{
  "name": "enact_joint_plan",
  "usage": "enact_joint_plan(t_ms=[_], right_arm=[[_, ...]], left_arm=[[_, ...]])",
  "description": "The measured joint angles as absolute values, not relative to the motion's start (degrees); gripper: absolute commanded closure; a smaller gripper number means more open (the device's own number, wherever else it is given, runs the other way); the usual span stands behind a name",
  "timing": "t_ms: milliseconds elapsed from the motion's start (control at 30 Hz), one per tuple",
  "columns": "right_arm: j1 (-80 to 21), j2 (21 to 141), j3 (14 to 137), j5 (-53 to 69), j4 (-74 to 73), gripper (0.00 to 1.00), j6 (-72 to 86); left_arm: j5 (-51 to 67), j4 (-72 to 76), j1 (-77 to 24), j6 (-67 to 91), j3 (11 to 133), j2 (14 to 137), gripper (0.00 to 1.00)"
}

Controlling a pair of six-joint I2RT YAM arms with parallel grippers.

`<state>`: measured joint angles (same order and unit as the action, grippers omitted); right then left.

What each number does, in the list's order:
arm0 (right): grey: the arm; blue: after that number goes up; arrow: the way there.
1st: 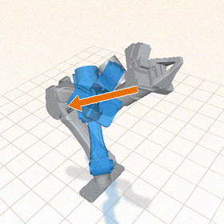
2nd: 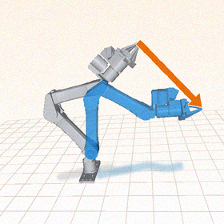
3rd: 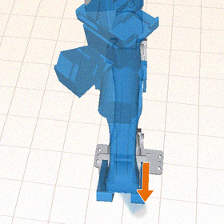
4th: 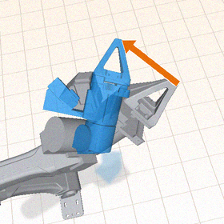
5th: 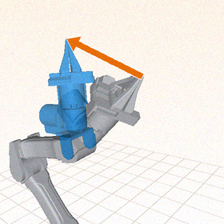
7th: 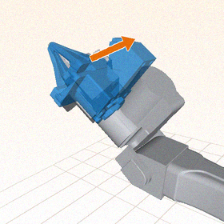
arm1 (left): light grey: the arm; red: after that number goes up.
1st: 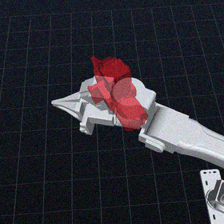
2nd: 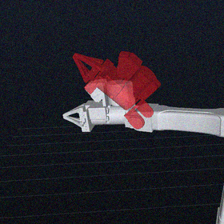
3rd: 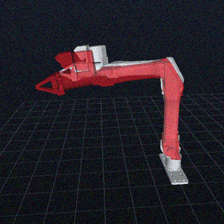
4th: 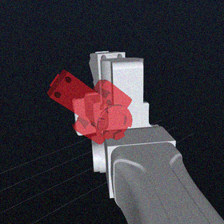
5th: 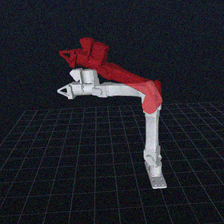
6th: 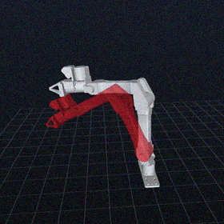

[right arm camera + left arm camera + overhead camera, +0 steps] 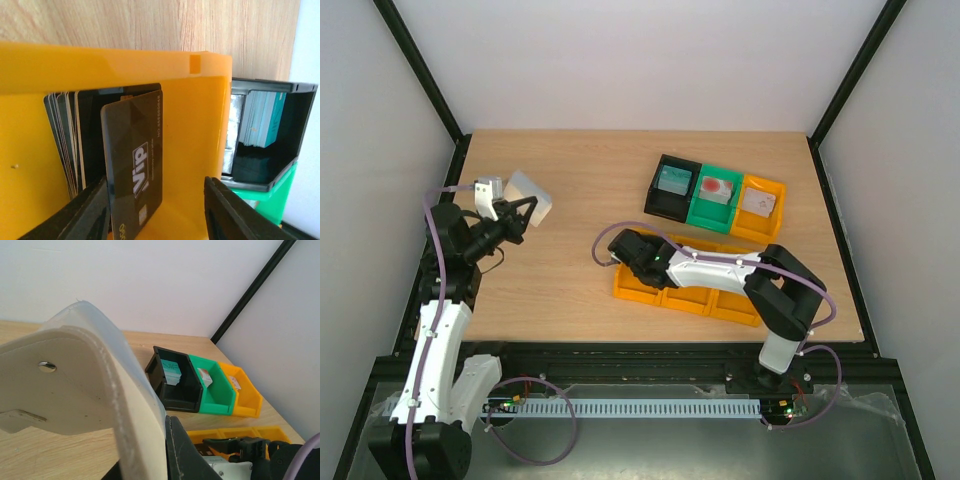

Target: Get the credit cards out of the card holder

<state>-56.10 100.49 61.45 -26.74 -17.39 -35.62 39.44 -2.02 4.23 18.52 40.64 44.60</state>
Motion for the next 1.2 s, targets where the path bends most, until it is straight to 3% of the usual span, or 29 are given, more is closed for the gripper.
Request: enact_joint_plan(t_ms=[167, 267, 533, 800, 967, 1200], right_arm=[[-56.10, 99.31, 61.69, -26.74, -18.44, 0.25, -35.62], [-56.10, 98.41, 62.92, -26.81, -19.57, 0.00, -35.20], [-54.85, 89.06, 67.66, -21.37, -21.32, 0.01, -31.79], [-39.97, 74.74, 75.68, 13.93, -17.21, 0.01, -18.44], [-39.86, 75.46, 78.72, 34.76, -13.85, 0.01, -9.87], [-40.07, 76.12, 78.72, 46.19, -12.75, 0.01, -5.30]], left_arm=[[39.46, -2.02, 4.38, 18.52, 40.64, 44.66, 0.98], [39.75, -2.02, 4.45, 18.44, 40.64, 44.66, 0.98], [43.86, -3.66, 4.43, 11.18, 41.25, 44.66, 0.98], [57.43, -17.56, -0.60, -9.93, 49.39, 45.69, 0.98], [60.38, -30.83, -6.20, -26.20, 57.47, 47.22, 0.98], [59.96, -37.93, -7.77, -38.22, 64.73, 47.75, 0.98]])
